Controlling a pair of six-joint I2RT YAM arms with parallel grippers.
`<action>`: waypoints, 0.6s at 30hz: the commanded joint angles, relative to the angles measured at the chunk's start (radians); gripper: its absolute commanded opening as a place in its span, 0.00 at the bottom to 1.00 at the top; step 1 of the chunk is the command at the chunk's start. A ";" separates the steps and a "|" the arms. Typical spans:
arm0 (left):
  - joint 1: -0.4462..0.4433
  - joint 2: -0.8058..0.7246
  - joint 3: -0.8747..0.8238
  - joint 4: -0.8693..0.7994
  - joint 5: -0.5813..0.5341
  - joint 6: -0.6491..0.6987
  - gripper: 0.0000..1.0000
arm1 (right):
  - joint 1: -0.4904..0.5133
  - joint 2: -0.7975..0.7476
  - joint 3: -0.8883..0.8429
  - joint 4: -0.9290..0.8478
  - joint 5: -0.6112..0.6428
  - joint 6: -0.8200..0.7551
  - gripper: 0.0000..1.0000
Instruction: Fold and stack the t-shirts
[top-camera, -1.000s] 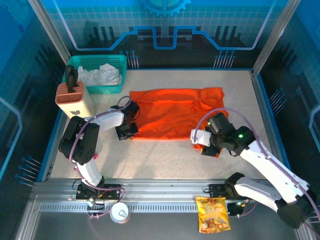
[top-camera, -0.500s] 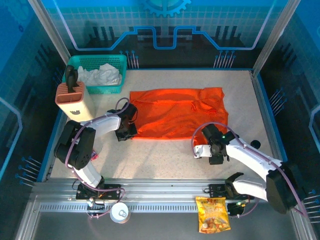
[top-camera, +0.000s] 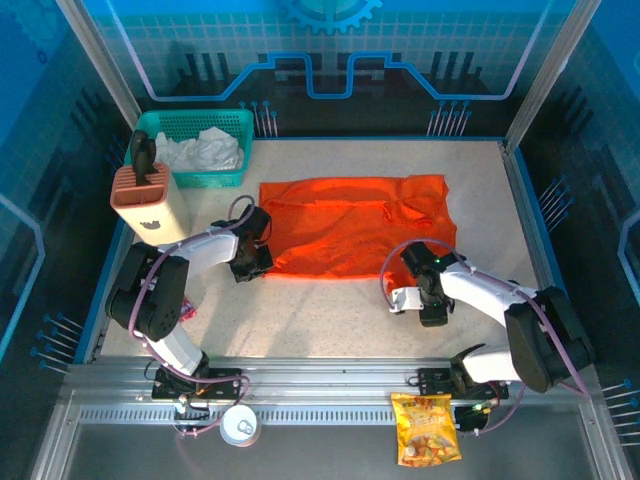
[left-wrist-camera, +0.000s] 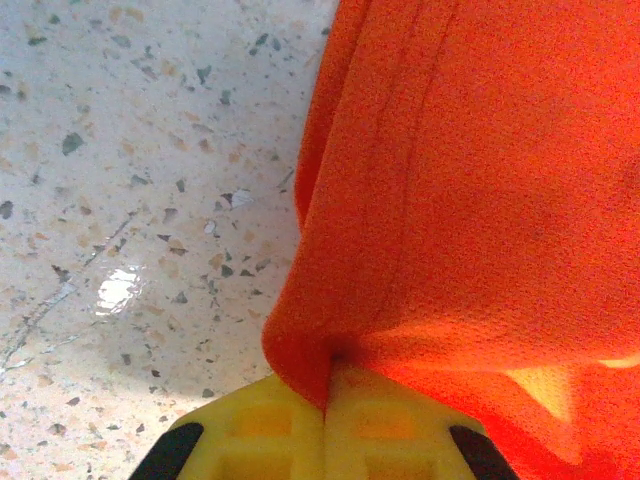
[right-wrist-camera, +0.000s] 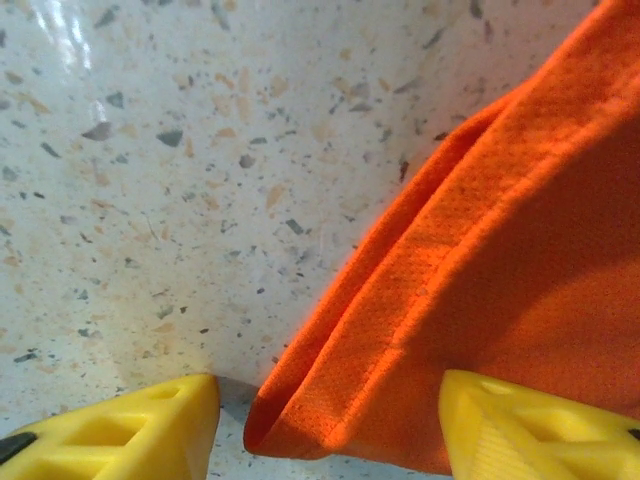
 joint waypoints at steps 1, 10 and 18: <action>0.014 0.010 -0.011 0.225 0.016 0.021 0.00 | -0.010 0.077 0.017 0.053 0.007 -0.008 0.54; 0.018 -0.013 -0.017 0.212 0.019 0.029 0.00 | -0.032 0.136 0.119 0.020 0.023 0.019 0.09; 0.018 -0.130 0.006 0.099 0.002 0.047 0.00 | -0.048 -0.061 0.152 -0.014 0.011 0.026 0.00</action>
